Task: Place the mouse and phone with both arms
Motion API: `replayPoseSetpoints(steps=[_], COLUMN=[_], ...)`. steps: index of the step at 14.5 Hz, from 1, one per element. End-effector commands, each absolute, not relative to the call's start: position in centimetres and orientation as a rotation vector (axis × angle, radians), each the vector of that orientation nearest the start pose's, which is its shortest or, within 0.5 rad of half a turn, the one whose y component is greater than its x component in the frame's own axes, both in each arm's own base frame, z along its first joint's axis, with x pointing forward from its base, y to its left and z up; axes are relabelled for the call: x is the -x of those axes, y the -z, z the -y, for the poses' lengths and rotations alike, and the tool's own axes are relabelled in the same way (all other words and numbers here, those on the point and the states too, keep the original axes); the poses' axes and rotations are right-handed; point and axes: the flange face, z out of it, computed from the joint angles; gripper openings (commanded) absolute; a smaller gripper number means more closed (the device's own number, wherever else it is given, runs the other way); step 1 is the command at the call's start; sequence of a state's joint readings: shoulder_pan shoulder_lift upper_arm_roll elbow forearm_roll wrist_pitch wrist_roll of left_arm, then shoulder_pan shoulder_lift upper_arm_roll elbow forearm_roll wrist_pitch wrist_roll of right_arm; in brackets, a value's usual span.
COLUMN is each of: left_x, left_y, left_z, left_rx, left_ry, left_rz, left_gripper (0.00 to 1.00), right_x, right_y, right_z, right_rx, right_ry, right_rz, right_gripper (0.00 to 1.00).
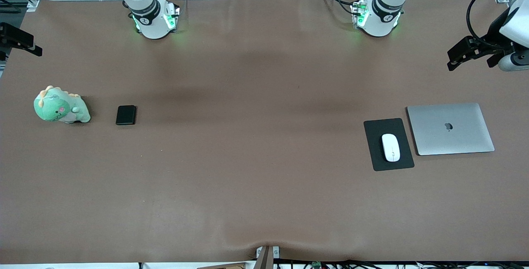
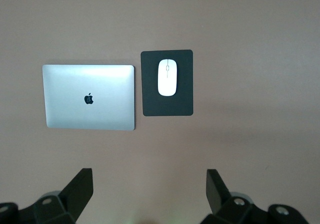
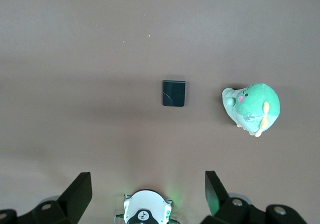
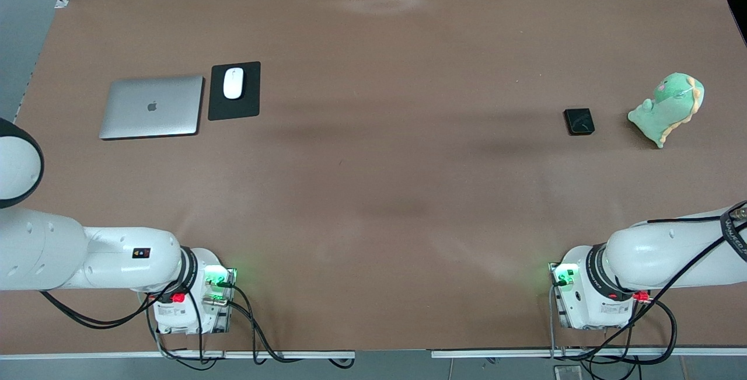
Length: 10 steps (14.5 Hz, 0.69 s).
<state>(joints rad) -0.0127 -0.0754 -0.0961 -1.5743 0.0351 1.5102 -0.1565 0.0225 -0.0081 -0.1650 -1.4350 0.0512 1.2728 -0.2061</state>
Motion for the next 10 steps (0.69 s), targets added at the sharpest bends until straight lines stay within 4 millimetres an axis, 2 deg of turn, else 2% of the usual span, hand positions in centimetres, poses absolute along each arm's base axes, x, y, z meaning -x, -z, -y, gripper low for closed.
replayPoseSetpoints(steps=[1,10], left_x=[-52.2,-52.2], left_y=[-66.5,-66.5], left_z=[5.6,5.3], left_rx=[3.093,3.093], left_ry=[0.019,0.018], left_rz=[0.051,0.061], left_gripper=[1.0,1.0], right_x=[-50.6,-50.8], right_y=[-66.8,-66.8], right_z=[6.9,6.0], right_rx=[3.063,3.073], right_ry=[-0.214,-0.211], right_rz=[0.133,0.161], right_gripper=[1.0,1.0])
